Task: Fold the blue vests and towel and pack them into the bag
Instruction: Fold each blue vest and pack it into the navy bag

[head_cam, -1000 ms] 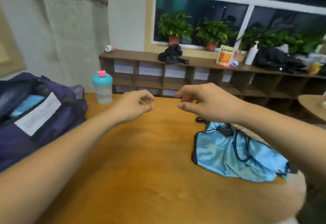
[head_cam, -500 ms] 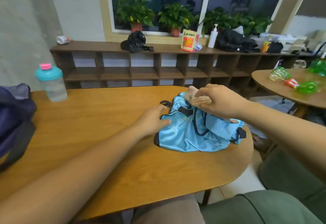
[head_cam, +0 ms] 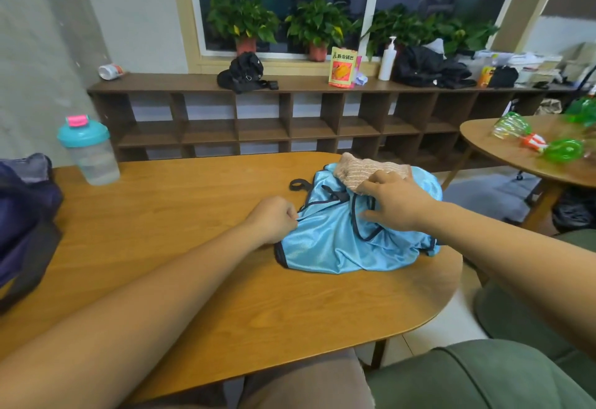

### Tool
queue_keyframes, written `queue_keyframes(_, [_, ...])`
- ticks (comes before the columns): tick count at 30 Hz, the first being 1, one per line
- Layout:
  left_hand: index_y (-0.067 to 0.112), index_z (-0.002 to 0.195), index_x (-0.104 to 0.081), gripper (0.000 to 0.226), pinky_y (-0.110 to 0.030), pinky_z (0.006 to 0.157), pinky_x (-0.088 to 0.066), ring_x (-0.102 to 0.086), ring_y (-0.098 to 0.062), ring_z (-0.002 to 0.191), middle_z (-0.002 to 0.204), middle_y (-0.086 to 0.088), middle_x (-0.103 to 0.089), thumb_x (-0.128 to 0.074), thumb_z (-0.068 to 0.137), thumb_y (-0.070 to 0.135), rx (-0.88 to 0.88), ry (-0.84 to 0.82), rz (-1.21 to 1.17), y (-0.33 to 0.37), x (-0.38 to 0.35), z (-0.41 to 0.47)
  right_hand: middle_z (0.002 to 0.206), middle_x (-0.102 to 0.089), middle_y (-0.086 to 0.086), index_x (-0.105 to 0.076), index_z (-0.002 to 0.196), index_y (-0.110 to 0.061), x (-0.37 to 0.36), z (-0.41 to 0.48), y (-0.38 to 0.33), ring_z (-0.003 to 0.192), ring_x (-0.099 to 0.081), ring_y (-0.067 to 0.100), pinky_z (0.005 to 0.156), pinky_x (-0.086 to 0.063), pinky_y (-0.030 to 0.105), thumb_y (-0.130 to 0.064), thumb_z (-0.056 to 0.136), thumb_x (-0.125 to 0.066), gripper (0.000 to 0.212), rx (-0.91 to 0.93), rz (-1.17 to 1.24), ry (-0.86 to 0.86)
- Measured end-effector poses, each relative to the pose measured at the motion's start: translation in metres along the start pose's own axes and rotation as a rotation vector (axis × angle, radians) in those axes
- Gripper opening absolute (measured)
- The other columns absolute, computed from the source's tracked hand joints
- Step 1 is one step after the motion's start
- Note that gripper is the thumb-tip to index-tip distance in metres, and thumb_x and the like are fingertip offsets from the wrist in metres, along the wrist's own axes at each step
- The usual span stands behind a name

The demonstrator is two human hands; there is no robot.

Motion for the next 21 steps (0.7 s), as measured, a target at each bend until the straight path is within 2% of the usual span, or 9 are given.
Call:
queue_keyframes(2, [0.021, 0.091, -0.076, 0.014, -0.030, 0.068, -0.051, -0.064, -0.013, 0.086, 0.087, 0.011, -0.068, -0.064, 0.098, 0.018, 0.007, -0.035, 0.063, -0.009, 0.009, -0.009, 0.149, -0.045, 0.001, -0.047, 0.155, -0.034, -0.003, 0.001, 0.000, 0.135, -0.044, 0.030, 0.110, -0.042, 0.052, -0.057, 0.095, -0.065, 0.066, 0.003, -0.022, -0.002])
queue_keyframes(5, [0.021, 0.093, -0.074, 0.011, -0.032, 0.073, -0.052, -0.065, -0.016, 0.090, 0.091, 0.008, -0.070, -0.064, 0.097, 0.019, 0.033, -0.075, 0.166, -0.030, 0.027, -0.022, 0.149, -0.045, 0.001, -0.047, 0.154, -0.035, -0.007, 0.001, 0.001, 0.134, -0.045, 0.030, 0.109, -0.042, 0.052, -0.057, 0.095, -0.064, 0.065, 0.011, -0.054, 0.011])
queue_keyframes(8, [0.021, 0.093, -0.071, 0.004, -0.029, 0.074, -0.044, -0.063, -0.019, 0.091, 0.093, 0.006, -0.069, -0.068, 0.096, 0.020, 0.083, -0.069, 0.252, -0.057, 0.050, -0.034, 0.152, -0.044, -0.001, -0.046, 0.155, -0.035, -0.008, 0.000, 0.000, 0.135, -0.045, 0.028, 0.110, -0.041, 0.051, -0.057, 0.097, -0.062, 0.064, 0.022, -0.059, 0.015])
queue_keyframes(11, [0.020, 0.099, -0.070, 0.004, -0.029, 0.077, -0.043, -0.062, -0.024, 0.098, 0.102, -0.001, -0.070, -0.070, 0.097, 0.023, 0.153, -0.078, 0.311, -0.082, 0.070, -0.044, 0.152, -0.045, -0.003, -0.047, 0.154, -0.037, -0.009, 0.000, -0.004, 0.136, -0.045, 0.026, 0.112, -0.038, 0.049, -0.055, 0.097, -0.063, 0.062, 0.040, -0.040, 0.017])
queue_keyframes(16, [0.022, 0.097, -0.070, 0.004, -0.030, 0.077, -0.044, -0.063, -0.024, 0.099, 0.102, -0.001, -0.070, -0.072, 0.098, 0.025, 0.230, -0.108, 0.309, -0.105, 0.090, -0.051, 0.150, -0.048, -0.005, -0.050, 0.151, -0.036, -0.009, -0.001, -0.007, 0.135, -0.048, 0.025, 0.111, -0.041, 0.047, -0.053, 0.096, -0.061, 0.058, 0.027, -0.053, 0.035])
queue_keyframes(21, [0.020, 0.100, -0.071, 0.003, -0.029, 0.077, -0.044, -0.062, -0.024, 0.099, 0.106, -0.002, -0.070, -0.069, 0.098, 0.022, 0.308, -0.069, 0.314, -0.110, 0.096, -0.054, 0.135, -0.053, 0.002, -0.056, 0.139, -0.030, -0.001, 0.000, -0.002, 0.124, -0.051, 0.030, 0.103, -0.048, 0.049, -0.041, 0.092, -0.066, 0.049, -0.051, -0.027, 0.020])
Point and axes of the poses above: each hand's wrist, its own z-axis towards the middle knuckle, its own x-axis out of the back of the hand, y = z × x, the point moved 1 cm from there along z, towards the middle knuckle
